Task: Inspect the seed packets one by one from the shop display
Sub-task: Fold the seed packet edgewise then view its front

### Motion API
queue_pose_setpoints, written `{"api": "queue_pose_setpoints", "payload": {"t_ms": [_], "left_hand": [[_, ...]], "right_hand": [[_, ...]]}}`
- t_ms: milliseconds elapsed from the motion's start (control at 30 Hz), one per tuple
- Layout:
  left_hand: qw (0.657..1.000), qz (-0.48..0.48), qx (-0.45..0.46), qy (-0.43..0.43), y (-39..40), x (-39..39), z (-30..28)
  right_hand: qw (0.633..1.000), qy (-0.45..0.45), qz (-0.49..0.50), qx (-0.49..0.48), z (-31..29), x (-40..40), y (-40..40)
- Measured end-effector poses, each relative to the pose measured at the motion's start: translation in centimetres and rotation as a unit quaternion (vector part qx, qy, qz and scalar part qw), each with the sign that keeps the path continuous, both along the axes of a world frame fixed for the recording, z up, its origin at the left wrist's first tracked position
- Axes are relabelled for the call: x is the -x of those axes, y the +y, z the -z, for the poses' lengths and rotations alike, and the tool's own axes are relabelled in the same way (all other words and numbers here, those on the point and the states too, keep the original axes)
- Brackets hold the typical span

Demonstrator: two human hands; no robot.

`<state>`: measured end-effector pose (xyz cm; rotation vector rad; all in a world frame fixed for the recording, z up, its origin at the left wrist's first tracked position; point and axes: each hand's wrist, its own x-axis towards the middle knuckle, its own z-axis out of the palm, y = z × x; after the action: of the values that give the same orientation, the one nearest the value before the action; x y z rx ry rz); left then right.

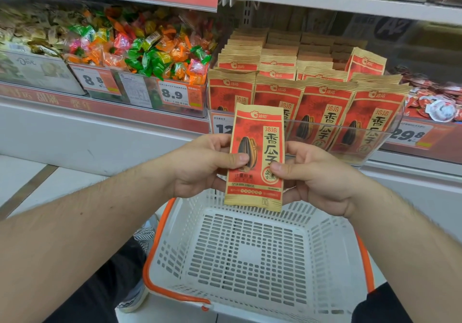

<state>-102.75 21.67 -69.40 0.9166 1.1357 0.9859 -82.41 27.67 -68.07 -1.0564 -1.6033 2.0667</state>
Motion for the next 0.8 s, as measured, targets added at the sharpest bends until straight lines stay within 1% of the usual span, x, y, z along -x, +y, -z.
{"api": "queue_pose_setpoints", "payload": {"t_ms": [167, 233, 300, 400, 500, 600, 667, 800], "left_hand": [[0.998, -0.005, 0.033, -0.048, 0.1, -0.4, -0.1], [0.996, -0.013, 0.051, -0.071, 0.1, -0.6, -0.4], [0.994, -0.012, 0.070, -0.077, 0.0, -0.7, -0.8], [0.992, -0.015, 0.100, -0.079, -0.2, -1.1, -1.1], [0.981, -0.030, 0.152, -0.114, -0.1, -1.1, -1.2], [0.973, -0.030, 0.195, -0.117, 0.0, -0.7, -1.0], [0.970, -0.030, 0.208, -0.121, 0.1, -0.6, -0.8], [0.971, -0.029, 0.207, -0.119, 0.3, -0.6, -0.6]], "right_hand": [[0.996, 0.021, -0.011, 0.081, -0.1, -0.2, 0.5], [0.992, 0.044, -0.019, 0.117, -0.3, -0.4, 0.6], [0.988, 0.068, -0.045, 0.129, -0.4, -0.5, 0.7], [0.983, 0.074, -0.065, 0.156, -0.4, -0.6, 0.6], [0.974, 0.057, -0.022, 0.217, -0.5, 0.0, 0.2], [0.967, 0.036, 0.031, 0.250, -0.5, 0.7, -0.3], [0.964, 0.037, 0.039, 0.260, -0.4, 1.0, -0.4], [0.963, 0.033, 0.046, 0.263, -0.3, 1.0, -0.4]]}}
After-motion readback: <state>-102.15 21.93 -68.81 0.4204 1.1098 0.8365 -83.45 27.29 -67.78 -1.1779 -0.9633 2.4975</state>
